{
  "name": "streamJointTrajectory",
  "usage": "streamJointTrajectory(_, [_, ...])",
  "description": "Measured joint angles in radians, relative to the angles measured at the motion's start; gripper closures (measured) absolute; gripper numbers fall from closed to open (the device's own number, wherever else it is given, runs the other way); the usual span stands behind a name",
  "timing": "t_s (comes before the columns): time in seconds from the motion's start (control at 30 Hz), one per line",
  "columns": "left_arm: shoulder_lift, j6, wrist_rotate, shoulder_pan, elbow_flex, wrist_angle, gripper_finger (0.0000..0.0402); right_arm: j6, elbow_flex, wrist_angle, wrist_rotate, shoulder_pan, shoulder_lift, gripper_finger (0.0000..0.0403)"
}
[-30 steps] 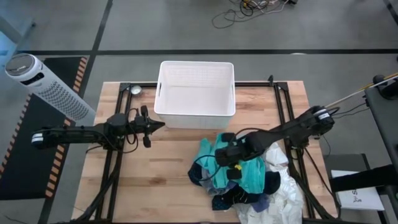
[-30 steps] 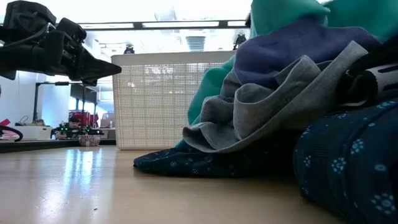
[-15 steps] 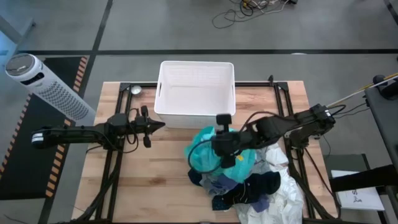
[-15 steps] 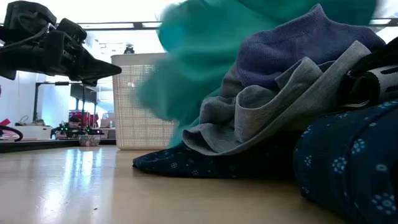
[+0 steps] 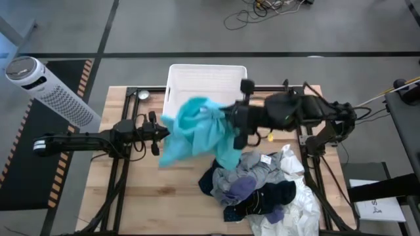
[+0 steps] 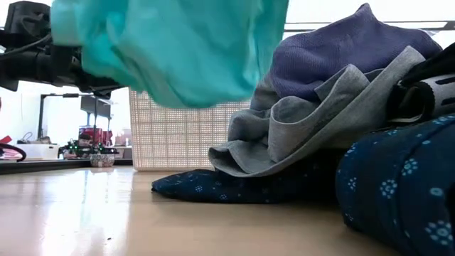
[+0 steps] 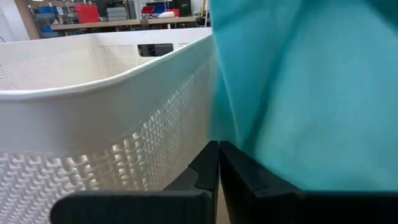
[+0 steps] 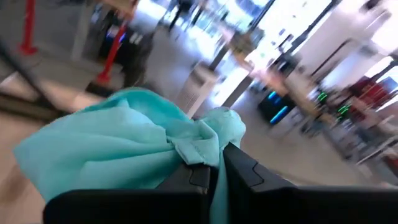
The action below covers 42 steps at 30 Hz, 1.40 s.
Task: Sort clothes
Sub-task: Put the blue shorts into the laundry organizer
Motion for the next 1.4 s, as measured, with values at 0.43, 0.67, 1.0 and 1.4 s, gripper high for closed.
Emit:
streamJointTrajectory(0.43, [0.056,-0.014,0.0,0.0,0.0,0.0,0.04,-0.216,0.037,0.433,0.0,-0.166,0.001,0.0403])
streamJointTrajectory(0.67, [0.074,-0.028,0.0,0.0,0.0,0.028,0.04,-0.208,0.036,0.464,-0.003,-0.295,0.001,0.0403])
streamJointTrajectory(1.0, [0.084,-0.028,0.001,0.0,-0.002,0.069,0.04,-0.116,0.033,0.493,-0.058,-0.448,0.058,0.0403])
streamJointTrajectory(1.4, [0.082,-0.028,0.002,0.0,-0.002,0.069,0.04,-0.073,0.032,0.311,-0.092,-0.47,0.216,0.0403])
